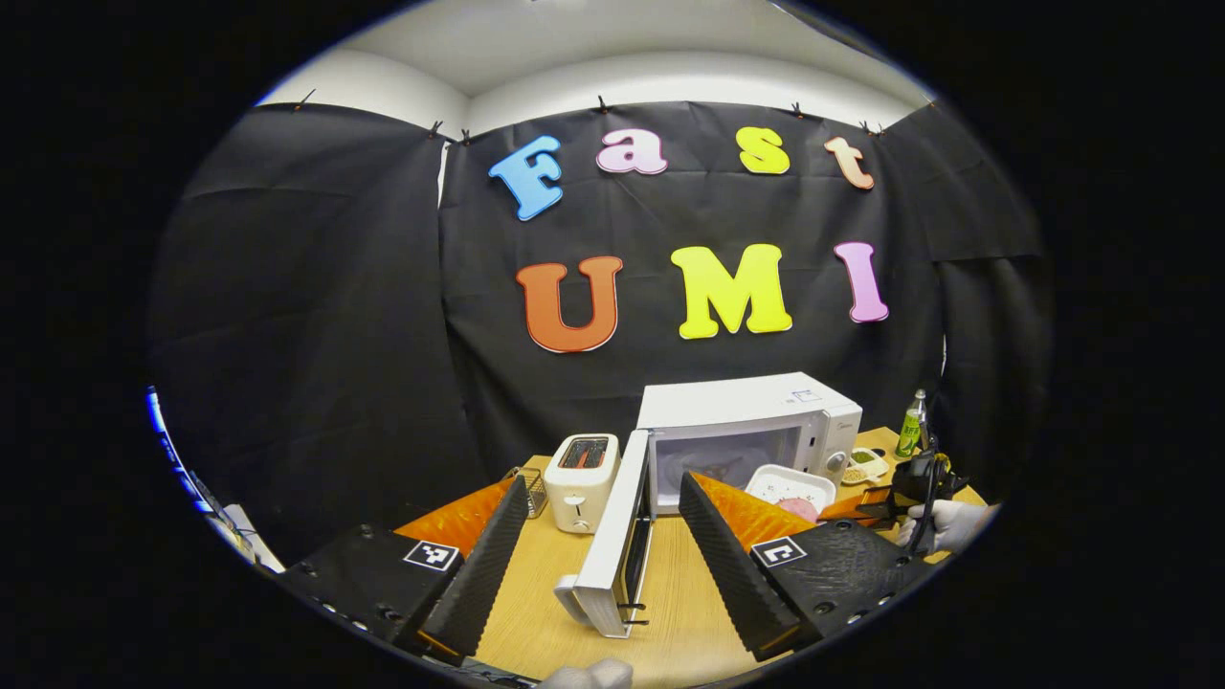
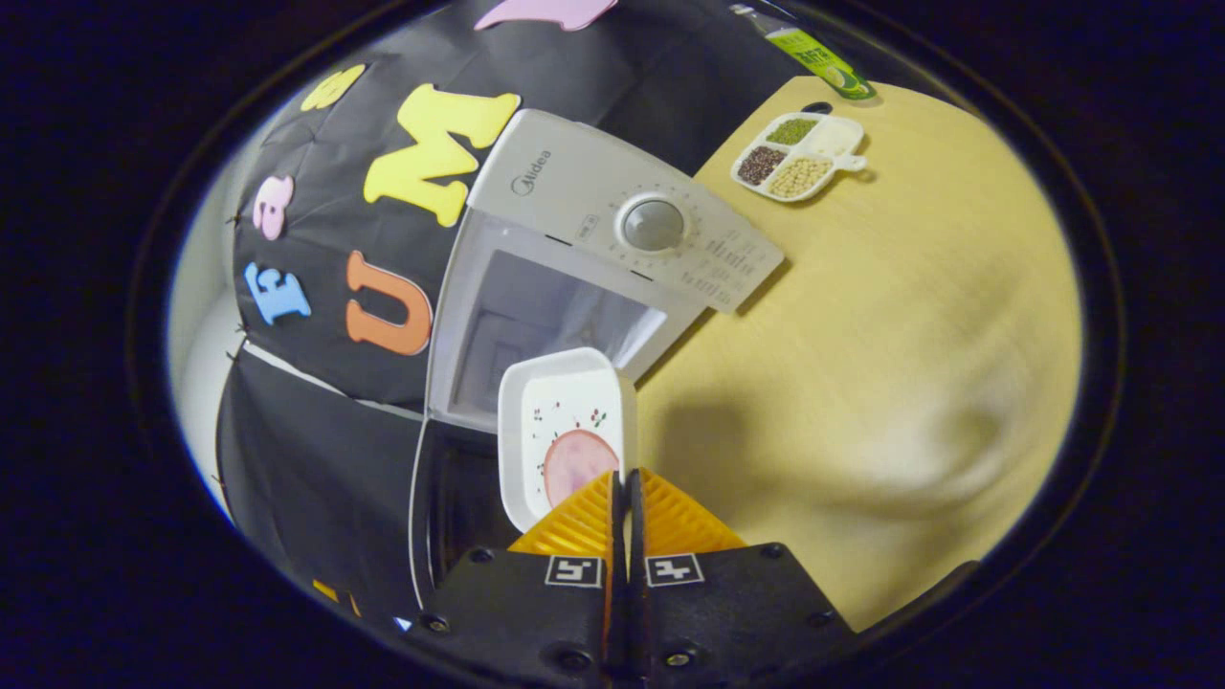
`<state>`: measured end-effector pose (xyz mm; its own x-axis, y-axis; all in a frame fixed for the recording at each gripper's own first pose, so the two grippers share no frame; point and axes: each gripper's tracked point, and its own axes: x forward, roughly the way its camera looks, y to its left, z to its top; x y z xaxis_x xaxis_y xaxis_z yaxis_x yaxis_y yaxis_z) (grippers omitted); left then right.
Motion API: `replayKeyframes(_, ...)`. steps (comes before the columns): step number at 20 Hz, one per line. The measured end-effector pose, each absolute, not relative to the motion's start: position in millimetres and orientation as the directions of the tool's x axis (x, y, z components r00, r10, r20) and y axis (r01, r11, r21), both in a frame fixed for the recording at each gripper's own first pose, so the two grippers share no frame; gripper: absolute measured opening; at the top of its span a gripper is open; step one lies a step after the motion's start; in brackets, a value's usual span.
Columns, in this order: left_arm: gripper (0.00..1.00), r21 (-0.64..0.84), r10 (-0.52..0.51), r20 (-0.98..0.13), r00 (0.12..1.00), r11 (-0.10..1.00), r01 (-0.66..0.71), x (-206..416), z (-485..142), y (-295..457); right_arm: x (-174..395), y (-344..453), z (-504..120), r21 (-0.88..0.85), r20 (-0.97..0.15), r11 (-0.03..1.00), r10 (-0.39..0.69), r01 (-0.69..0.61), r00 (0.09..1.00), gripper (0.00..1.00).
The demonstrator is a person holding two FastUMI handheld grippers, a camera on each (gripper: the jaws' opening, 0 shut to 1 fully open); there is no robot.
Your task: Open the microwave oven with the left hand, put the food in, and close the microwave oven.
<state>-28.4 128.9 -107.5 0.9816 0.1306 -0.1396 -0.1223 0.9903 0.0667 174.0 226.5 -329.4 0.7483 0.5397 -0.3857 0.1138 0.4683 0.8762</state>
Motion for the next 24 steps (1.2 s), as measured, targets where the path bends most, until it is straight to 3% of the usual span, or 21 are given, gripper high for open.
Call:
replayKeyframes(1,0.95,0.070,0.132,-0.143,0.981,0.990,-0.123,-28.5,-108.1,131.1,174.7,237.8,-328.9,0.887,-0.369,0.447,0.534,0.116,0.761,0.00)
replayKeyframes(2,0.95,0.067,0.133,-0.148,0.980,0.990,-0.124,-27.8,-109.6,133.5,177.8,248.6,-328.4,0.891,-0.361,0.438,0.523,0.119,0.773,0.04)
replayKeyframes(8,0.95,0.015,0.136,-0.185,0.973,0.991,-0.136,-24.1,-124.9,143.3,205.3,302.7,-316.0,0.925,-0.277,0.367,0.477,0.098,0.834,0.04)
replayKeyframes(10,0.95,0.015,0.155,-0.193,0.969,0.988,-0.155,-20.8,-133.3,152.1,219.6,307.1,-323.2,0.922,-0.284,0.367,0.418,0.125,0.863,0.04)
replayKeyframes(11,0.95,0.018,0.164,-0.198,0.966,0.986,-0.164,-19.2,-137.9,156.0,229.6,308.0,-329.8,0.927,-0.284,0.343,0.388,0.149,0.877,0.00)
replayKeyframes(14,0.95,0.042,0.190,-0.215,0.958,0.982,-0.185,-15.3,-153.2,164.2,261.8,301.5,-345.8,0.940,-0.297,0.250,0.261,0.233,0.918,0.04)
replayKeyframes(19,0.95,0.055,0.213,-0.251,0.944,0.977,-0.205,-9.0,-174.3,176.0,313.3,306.9,-357.4,0.940,-0.301,0.217,0.171,0.262,0.938,0.00)
replayKeyframes(22,0.95,0.044,0.221,-0.263,0.939,0.975,-0.217,-4.4,-183.4,181.1,340.6,307.3,-360.9,0.944,-0.296,0.188,0.115,0.271,0.948,0.04)
replayKeyframes(23,0.95,0.045,0.224,-0.266,0.938,0.975,-0.220,-4.2,-186.3,183.3,346.8,307.8,-360.5,0.945,-0.292,0.185,0.101,0.271,0.951,0.00)
replayKeyframes(24,0.95,0.048,0.229,-0.270,0.935,0.973,-0.224,-5.1,-188.8,185.0,352.8,309.3,-360.4,0.947,-0.290,0.174,0.095,0.271,0.952,0.04)
